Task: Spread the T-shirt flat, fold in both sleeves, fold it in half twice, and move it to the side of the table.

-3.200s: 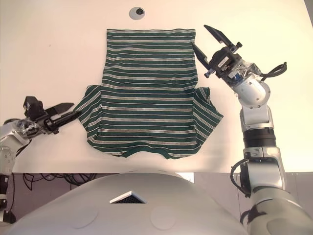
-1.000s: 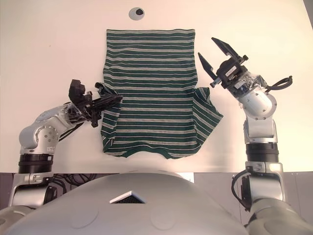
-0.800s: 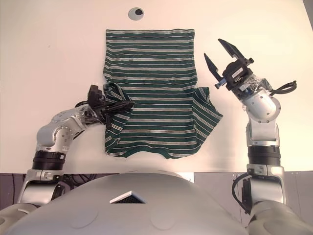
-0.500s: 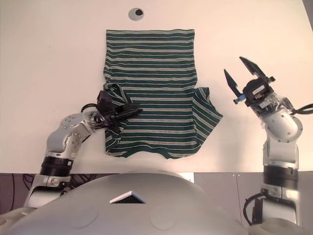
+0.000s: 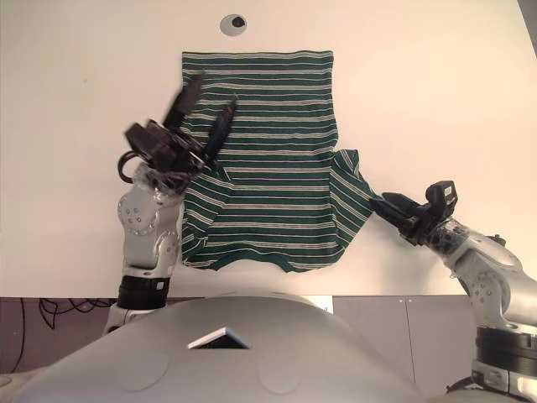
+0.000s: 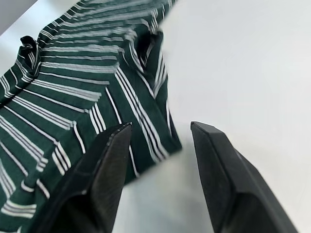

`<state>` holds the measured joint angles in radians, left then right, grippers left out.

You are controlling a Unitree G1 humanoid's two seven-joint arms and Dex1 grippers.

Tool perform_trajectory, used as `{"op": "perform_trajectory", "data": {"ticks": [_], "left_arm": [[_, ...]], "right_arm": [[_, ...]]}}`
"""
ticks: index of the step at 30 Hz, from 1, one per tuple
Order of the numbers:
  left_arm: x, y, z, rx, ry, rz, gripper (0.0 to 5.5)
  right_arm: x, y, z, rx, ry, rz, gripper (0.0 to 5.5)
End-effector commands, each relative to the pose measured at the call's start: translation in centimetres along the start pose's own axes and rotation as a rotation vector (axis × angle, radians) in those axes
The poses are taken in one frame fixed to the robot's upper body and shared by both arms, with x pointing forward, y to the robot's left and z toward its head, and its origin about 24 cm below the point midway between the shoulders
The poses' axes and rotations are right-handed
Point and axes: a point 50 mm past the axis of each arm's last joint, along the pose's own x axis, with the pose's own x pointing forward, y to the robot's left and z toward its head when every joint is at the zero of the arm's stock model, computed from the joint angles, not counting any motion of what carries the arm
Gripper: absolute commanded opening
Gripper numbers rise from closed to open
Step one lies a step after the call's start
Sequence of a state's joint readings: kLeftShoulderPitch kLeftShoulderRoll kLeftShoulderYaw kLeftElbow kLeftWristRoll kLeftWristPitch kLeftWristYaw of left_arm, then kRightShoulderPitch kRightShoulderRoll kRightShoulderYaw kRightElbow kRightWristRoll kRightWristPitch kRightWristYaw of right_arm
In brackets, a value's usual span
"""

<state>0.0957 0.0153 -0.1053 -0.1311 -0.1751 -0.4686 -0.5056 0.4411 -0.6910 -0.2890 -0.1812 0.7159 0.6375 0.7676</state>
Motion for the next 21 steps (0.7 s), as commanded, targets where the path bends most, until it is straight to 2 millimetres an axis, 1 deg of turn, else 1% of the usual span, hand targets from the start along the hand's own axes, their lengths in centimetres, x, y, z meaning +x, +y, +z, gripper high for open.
{"op": "perform_trajectory", "data": {"ticks": [1,4,8,9,10,11,14,15,17,21], "left_arm": [[-0.3,0.5,-0.3,0.047,-0.037,0.052,2.42],[-0.4,0.2,-0.6,0.051,-0.037,0.045,2.42],[-0.3,0.5,-0.7,0.045,-0.037,0.064,2.46],[-0.3,0.6,-0.8,0.044,-0.034,0.070,2.46],[-0.3,0.7,-0.8,0.044,-0.032,0.074,2.46],[-0.3,0.7,-0.8,0.042,-0.031,0.075,2.46],[-0.3,-0.1,-0.9,0.044,-0.026,0.030,2.46],[-0.3,-0.3,-1.0,0.043,-0.025,0.020,2.46],[-0.4,-0.4,-1.1,0.040,-0.021,0.017,2.46],[-0.4,-0.5,-1.3,0.017,-0.011,0.009,2.46]], "right_arm": [[-0.6,-0.6,-1.3,0.029,0.120,-0.053,2.23],[-0.6,-0.4,-1.6,0.044,0.143,-0.042,2.23],[-0.7,-0.2,-1.5,0.049,0.142,-0.037,1.59],[-0.7,-0.1,-1.5,0.051,0.142,-0.033,1.36],[-0.7,-0.1,-1.5,0.051,0.143,-0.031,1.28],[-0.7,0.0,-1.4,0.051,0.143,-0.029,1.02],[-0.6,0.0,-1.6,0.053,0.143,-0.027,0.59],[-0.5,0.0,-1.6,0.053,0.143,-0.026,0.34],[-0.4,0.1,-1.6,0.051,0.139,-0.025,0.03],[-0.3,0.3,-1.6,0.054,0.124,-0.013,0.03]]}}
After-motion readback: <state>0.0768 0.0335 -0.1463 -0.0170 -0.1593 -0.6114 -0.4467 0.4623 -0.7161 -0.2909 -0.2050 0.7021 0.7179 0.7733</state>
